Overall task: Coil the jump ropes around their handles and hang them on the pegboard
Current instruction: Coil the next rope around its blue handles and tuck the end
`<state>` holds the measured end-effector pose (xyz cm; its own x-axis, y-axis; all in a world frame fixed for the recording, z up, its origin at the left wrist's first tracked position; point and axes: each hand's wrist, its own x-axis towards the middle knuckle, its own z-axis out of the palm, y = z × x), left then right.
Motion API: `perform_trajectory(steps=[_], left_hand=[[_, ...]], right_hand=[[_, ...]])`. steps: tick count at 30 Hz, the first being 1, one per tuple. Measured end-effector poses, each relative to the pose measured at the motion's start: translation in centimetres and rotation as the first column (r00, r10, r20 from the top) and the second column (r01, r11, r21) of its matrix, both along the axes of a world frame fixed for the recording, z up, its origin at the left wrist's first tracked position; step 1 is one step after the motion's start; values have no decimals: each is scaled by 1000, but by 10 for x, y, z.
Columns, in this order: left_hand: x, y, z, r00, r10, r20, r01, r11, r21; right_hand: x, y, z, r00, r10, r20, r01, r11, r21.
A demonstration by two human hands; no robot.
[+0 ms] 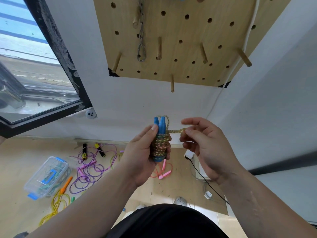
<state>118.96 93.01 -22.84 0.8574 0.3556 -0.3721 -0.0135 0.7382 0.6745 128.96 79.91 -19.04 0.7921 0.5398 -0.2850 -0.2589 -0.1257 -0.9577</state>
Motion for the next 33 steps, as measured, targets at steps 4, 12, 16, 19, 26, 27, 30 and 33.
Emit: perform_trajectory(steps=[4, 12, 16, 19, 26, 27, 30, 33], left_hand=[[-6, 2, 0, 999, 39, 1, -39, 998, 48], [-8, -1, 6, 999, 12, -52, -6, 994, 105], [-5, -3, 4, 994, 30, -108, -4, 972, 234], [0, -5, 2, 983, 22, -184, 53, 918, 393], [-1, -1, -7, 963, 3, -268, 248, 369, 896], [-2, -1, -5, 970, -6, -242, 232, 309, 922], [-7, 2, 1, 981, -49, -189, 195, 218, 956], [-12, 8, 6, 975, -129, -182, 211, 270, 939]], right_hand=[[1, -7, -5, 990, 135, 46, -132, 988, -79], [4, -15, 2, 673, 284, 683, -89, 948, -307], [2, -18, -3, 388, 397, 831, -177, 918, -356], [5, -16, 0, 150, 513, 845, -197, 853, -483], [12, -14, 3, -116, 658, 744, -69, 742, -667], [12, -14, 3, -84, 654, 752, -56, 750, -659], [12, -15, 4, -22, 630, 776, -26, 776, -630], [10, -16, 2, 109, 585, 804, -82, 811, -579]])
